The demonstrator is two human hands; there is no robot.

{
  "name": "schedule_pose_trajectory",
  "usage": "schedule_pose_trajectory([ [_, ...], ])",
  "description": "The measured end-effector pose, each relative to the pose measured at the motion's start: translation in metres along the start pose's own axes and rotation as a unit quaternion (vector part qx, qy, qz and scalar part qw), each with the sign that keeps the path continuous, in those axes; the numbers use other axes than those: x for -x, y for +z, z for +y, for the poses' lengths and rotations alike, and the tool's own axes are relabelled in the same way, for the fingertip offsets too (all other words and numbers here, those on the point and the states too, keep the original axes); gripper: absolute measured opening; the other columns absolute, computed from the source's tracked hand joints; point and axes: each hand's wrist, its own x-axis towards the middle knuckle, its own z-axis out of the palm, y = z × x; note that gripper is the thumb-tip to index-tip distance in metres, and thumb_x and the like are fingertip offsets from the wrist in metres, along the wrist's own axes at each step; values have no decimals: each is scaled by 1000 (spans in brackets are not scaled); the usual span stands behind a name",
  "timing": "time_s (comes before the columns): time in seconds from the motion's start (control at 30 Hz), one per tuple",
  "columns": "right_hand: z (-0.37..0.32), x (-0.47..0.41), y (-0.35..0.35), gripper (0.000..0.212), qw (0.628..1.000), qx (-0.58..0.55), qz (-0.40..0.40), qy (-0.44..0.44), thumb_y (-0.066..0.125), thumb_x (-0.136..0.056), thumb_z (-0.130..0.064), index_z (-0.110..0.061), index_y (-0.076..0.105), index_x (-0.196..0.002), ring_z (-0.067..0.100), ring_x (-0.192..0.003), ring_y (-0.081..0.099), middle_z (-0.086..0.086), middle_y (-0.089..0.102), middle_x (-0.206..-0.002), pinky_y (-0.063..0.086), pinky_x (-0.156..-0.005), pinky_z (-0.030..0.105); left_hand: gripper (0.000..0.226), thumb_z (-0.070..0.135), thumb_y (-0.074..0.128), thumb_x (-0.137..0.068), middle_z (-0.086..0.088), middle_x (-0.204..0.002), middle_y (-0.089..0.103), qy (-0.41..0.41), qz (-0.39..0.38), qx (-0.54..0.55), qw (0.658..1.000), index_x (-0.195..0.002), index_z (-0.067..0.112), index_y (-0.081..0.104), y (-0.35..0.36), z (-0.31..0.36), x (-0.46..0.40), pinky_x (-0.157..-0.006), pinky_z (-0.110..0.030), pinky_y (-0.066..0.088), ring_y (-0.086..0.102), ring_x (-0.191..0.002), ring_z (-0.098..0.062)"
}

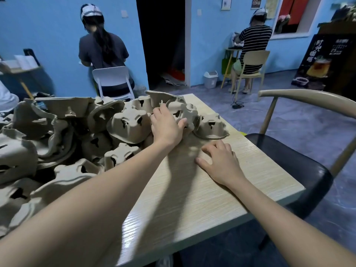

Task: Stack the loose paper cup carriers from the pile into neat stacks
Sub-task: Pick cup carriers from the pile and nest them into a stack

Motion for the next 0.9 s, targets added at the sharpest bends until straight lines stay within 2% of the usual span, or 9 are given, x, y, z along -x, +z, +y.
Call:
schedule_pose_trajectory([
  [0.1,0,1,-1,42,1000,2,-1,-3,52,-87,-51,-25,53,-120,22,-118,38,-2,43,-125,34,-97,38,78,32,71,-80,-16,-139,32,3,-15,22,1000,-139,4,27,-1,-3,5,-108,-35,25,28,-131,-31],
  [0.2,-1,1,-2,42,1000,5,1,-4,53,-87,-50,-23,53,-118,23,-118,38,-2,43,-125,34,-96,37,70,29,81,-67,-11,-123,43,3,-40,46,998,-123,8,44,-7,-7,13,-102,-31,34,39,-119,-25],
  [0.33,-4,2,-3,42,1000,-2,-6,15,56,-85,-48,-18,56,-114,25,-116,38,2,45,-122,37,-95,38,28,11,74,-74,4,-82,53,38,-62,99,992,-89,17,51,-20,-9,29,-68,-19,39,49,-80,-15],
  [0.43,-6,4,-5,44,999,-10,-16,30,58,-84,-48,-16,57,-115,27,-117,39,5,46,-121,40,-95,40,20,4,65,-82,9,-63,44,68,-83,88,990,-76,18,51,-25,-12,40,-53,-17,31,41,-64,-13],
  [0.6,-12,7,-14,50,987,-146,-26,58,62,-71,-60,-24,65,-105,27,-108,52,4,58,-110,47,-90,42,13,6,66,-83,4,-66,51,45,-83,116,989,-79,15,58,-45,-16,46,-60,-25,37,45,-66,-15],
  [0.7,-21,10,-25,35,957,-281,-35,57,73,-79,-27,-15,60,-109,21,-103,57,4,61,-110,46,-91,34,19,1,64,-84,1,-68,54,23,-106,179,978,-75,16,57,-61,-12,50,-73,-33,50,50,-69,-17],
  [0.77,-24,10,-34,43,947,-314,-50,47,72,-80,-8,-7,55,-119,21,-104,60,8,63,-113,48,-92,30,22,-1,63,-85,0,-70,56,3,-121,212,970,-73,17,56,-73,-12,53,-82,-41,54,56,-74,-21],
  [0.83,-30,13,-44,41,939,-340,-48,30,66,-82,4,0,54,-121,17,-94,60,11,62,-110,48,-80,17,23,-1,61,-87,-6,-79,61,-23,-139,245,959,-73,17,56,-86,-13,55,-85,-48,54,64,-85,-30],
  [0.9,-39,18,-51,33,911,-408,-51,33,59,-86,8,-1,56,-117,9,-80,57,6,62,-99,45,-70,13,19,-2,59,-88,-12,-86,63,-47,-156,274,948,-77,14,57,-99,-17,59,-82,-48,56,65,-87,-32],
])
